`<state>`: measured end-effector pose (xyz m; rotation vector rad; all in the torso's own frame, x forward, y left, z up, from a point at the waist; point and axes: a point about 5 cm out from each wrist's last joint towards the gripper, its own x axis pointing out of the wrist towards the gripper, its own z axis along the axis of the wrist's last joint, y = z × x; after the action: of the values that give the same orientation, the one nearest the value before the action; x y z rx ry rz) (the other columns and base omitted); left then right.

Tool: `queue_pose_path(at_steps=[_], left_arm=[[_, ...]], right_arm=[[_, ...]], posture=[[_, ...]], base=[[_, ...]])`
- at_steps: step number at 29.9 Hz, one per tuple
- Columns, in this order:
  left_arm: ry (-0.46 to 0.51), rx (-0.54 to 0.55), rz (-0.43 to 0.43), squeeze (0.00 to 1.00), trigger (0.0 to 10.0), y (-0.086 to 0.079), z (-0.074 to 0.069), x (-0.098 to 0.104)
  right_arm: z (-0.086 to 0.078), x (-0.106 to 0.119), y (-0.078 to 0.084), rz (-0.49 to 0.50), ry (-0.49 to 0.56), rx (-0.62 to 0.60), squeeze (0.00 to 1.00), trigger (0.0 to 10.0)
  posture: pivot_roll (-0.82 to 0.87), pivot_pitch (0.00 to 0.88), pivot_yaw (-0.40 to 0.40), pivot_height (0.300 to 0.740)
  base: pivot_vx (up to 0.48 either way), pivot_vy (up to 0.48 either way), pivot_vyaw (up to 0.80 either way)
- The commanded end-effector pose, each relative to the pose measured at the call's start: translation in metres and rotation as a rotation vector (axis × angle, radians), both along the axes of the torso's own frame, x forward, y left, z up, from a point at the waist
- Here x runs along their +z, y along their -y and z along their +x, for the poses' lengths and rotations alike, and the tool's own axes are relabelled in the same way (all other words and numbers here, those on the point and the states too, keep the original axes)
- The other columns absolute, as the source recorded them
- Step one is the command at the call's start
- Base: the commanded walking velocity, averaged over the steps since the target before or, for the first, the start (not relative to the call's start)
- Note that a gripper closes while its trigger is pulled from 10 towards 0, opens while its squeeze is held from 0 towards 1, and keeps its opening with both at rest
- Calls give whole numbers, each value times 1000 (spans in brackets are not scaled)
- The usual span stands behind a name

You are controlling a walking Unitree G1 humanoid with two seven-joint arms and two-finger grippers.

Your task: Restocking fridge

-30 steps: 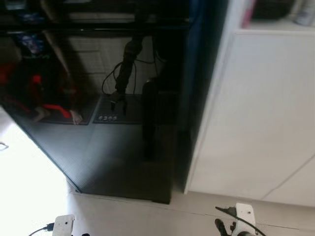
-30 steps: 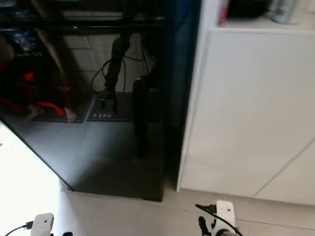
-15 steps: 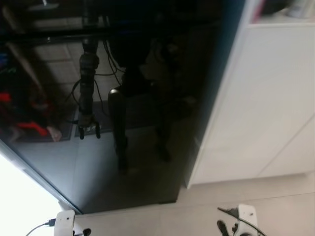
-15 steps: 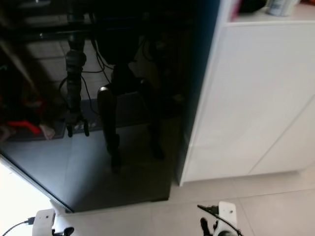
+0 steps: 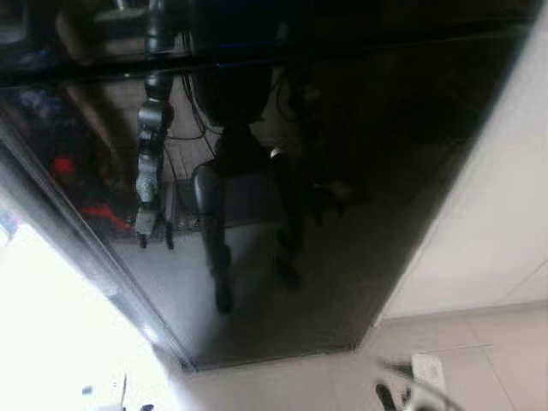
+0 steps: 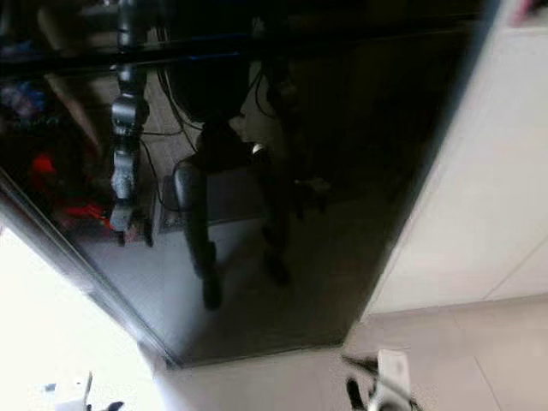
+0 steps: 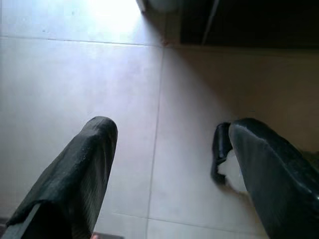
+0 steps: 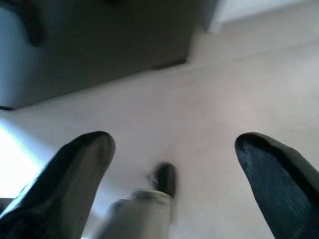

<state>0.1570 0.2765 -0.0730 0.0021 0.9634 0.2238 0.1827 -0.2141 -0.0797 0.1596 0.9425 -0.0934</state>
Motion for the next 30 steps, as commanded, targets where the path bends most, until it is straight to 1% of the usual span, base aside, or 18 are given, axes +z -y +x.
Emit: queue_pose_path(at_steps=[1, 10, 16, 24, 30], left_arm=[[-11, -8, -5, 0, 10000, 3, -1, -2], [-9, -10, -5, 0, 10000, 3, 0, -1], [-8, -8, -6, 0, 10000, 3, 0, -1], [-9, -7, -7, 0, 10000, 3, 0, -1], [-11, -19, -2, 0, 10000, 3, 0, -1]], right_arm=[[-3, 0, 7, -14, -4, -13, 0, 10000], [-2, 1, 7, -21, -1, 8, 0, 10000], [-1, 1, 7, -30, 1, 16, 0, 10000], [-2, 1, 7, -27, -6, 4, 0, 10000], [-2, 0, 7, -26, -7, 7, 0, 10000]], posture=[[-54, 34, 46, 740], [-49, 34, 46, 740], [-47, 35, 46, 740], [-42, 33, 43, 740], [-43, 34, 43, 740]], base=[[0, 401, 0], [0, 402, 0], [0, 401, 671], [0, 395, 0], [0, 48, 0]])
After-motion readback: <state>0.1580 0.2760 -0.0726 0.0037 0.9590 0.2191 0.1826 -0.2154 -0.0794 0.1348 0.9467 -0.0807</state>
